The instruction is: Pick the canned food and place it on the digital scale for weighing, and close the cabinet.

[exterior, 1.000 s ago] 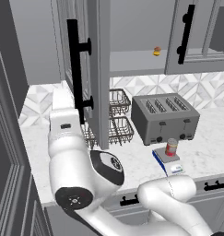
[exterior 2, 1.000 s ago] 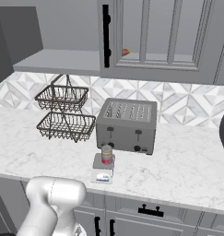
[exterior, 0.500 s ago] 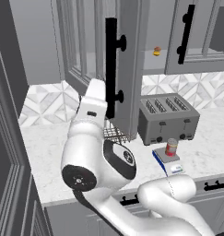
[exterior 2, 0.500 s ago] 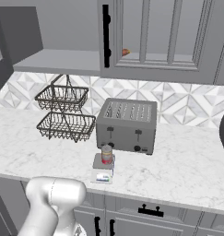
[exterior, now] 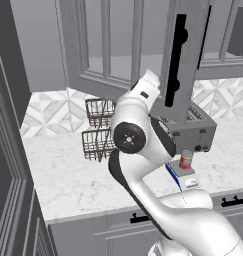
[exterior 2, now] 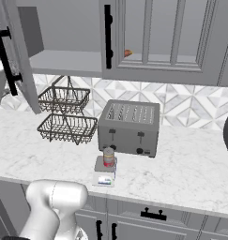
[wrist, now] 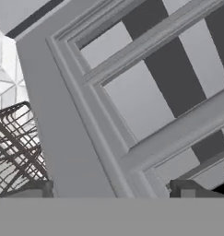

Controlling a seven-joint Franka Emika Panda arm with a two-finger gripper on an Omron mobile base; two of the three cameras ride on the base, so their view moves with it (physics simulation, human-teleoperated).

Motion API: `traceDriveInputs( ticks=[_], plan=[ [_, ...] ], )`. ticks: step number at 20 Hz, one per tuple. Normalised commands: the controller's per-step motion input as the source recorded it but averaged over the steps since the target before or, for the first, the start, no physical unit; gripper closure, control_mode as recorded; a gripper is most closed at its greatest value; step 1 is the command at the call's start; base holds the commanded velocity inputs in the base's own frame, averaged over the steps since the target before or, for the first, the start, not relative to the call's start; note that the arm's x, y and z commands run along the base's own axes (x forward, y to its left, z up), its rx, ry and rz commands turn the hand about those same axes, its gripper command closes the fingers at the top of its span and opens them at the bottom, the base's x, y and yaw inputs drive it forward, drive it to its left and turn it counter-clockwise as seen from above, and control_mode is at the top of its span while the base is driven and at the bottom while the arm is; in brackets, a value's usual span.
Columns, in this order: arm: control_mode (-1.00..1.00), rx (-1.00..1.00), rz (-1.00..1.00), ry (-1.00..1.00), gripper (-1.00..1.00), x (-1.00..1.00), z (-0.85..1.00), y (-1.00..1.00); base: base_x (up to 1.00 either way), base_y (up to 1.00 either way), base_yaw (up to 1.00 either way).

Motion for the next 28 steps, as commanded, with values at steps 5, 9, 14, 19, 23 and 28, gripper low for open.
traceDriveInputs(
  ticks=[5,9,14,19,23,28],
  plan=[
    [-1.0,0.21,0.15,0.1,-1.0,0.99,0.0,-0.7,0.0,0.0,0.0],
    [-1.0,0.19,0.13,0.08,-1.0,0.98,0.0,-0.62,0.0,0.0,0.0],
    [-1.0,0.12,0.09,0.01,-1.0,0.98,0.0,-0.3,0.0,0.0,0.0],
    [-1.0,0.05,0.01,-0.04,-1.0,0.75,-0.02,-0.02,0.0,0.0,0.0],
    [-1.0,0.04,0.0,-0.13,-1.0,0.69,-0.13,0.0,0.0,0.0,0.0],
    [-1.0,0.05,0.0,-0.04,-1.0,0.89,-0.11,0.0,0.0,0.0,0.0]
  ],
)
